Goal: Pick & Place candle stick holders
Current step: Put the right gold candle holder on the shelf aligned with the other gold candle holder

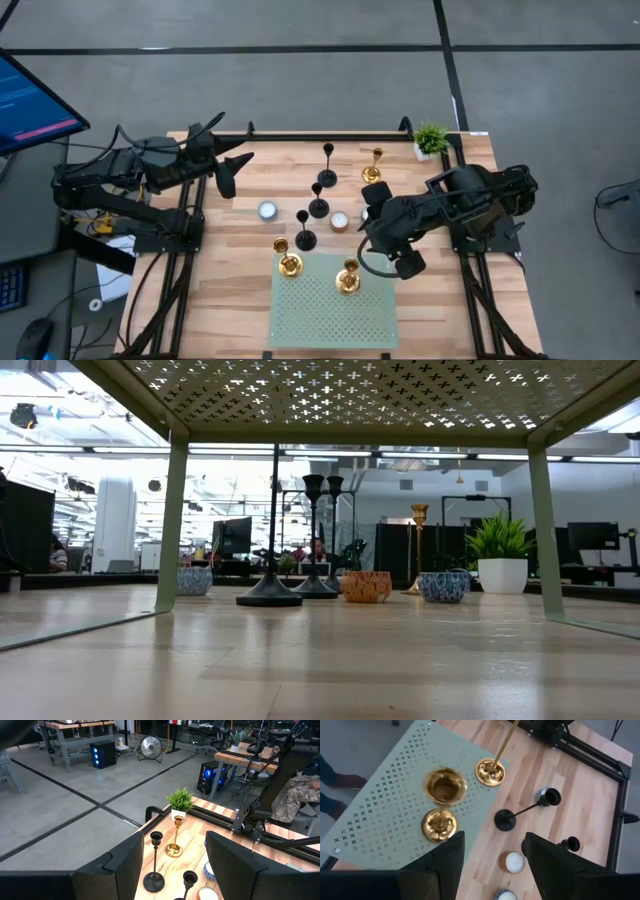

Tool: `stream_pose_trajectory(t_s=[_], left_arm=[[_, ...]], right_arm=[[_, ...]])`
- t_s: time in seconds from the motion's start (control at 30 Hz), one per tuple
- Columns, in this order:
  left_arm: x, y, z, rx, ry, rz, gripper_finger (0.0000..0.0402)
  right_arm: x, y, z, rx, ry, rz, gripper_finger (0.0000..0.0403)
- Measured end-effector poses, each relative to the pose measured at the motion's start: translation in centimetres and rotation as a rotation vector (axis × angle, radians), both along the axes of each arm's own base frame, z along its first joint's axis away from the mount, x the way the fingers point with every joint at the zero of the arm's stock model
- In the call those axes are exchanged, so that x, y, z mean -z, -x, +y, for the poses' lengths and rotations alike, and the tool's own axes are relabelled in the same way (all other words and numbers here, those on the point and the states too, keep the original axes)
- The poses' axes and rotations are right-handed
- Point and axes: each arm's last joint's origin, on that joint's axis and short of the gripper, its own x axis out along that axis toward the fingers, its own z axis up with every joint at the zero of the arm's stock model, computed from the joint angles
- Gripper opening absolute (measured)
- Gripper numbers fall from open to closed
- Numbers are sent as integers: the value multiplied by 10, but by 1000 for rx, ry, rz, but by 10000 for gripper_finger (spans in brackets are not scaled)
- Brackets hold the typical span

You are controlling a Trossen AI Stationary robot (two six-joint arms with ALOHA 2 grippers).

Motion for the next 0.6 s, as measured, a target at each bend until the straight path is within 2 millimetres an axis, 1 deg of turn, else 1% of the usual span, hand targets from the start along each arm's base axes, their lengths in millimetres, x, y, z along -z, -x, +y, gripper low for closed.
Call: stream_pose_trajectory(t_s=[0.07, 0.13, 0.23, 0.3, 0.4, 0.5, 0.6], left_arm=[[0, 0, 0, 0, 0, 0, 214], [0, 0, 0, 0, 0, 0, 214], [0, 0, 0, 0, 0, 0, 214], [0, 0, 0, 0, 0, 0, 214], [0, 0, 0, 0, 0, 0, 214], [0, 0, 0, 1, -5, 3, 214], [0, 0, 0, 1, -7, 4, 214]], right_arm=[[0, 0, -1, 16, 14, 1, 199], [-1, 6, -3, 60, 0, 18, 200], [-4, 21, -7, 188, -89, 73, 204], [-6, 29, -3, 240, -177, 77, 208], [-4, 44, 9, 261, -206, 84, 210], [8, 59, 24, 297, -187, 116, 208], [20, 70, 33, 352, -195, 69, 204]])
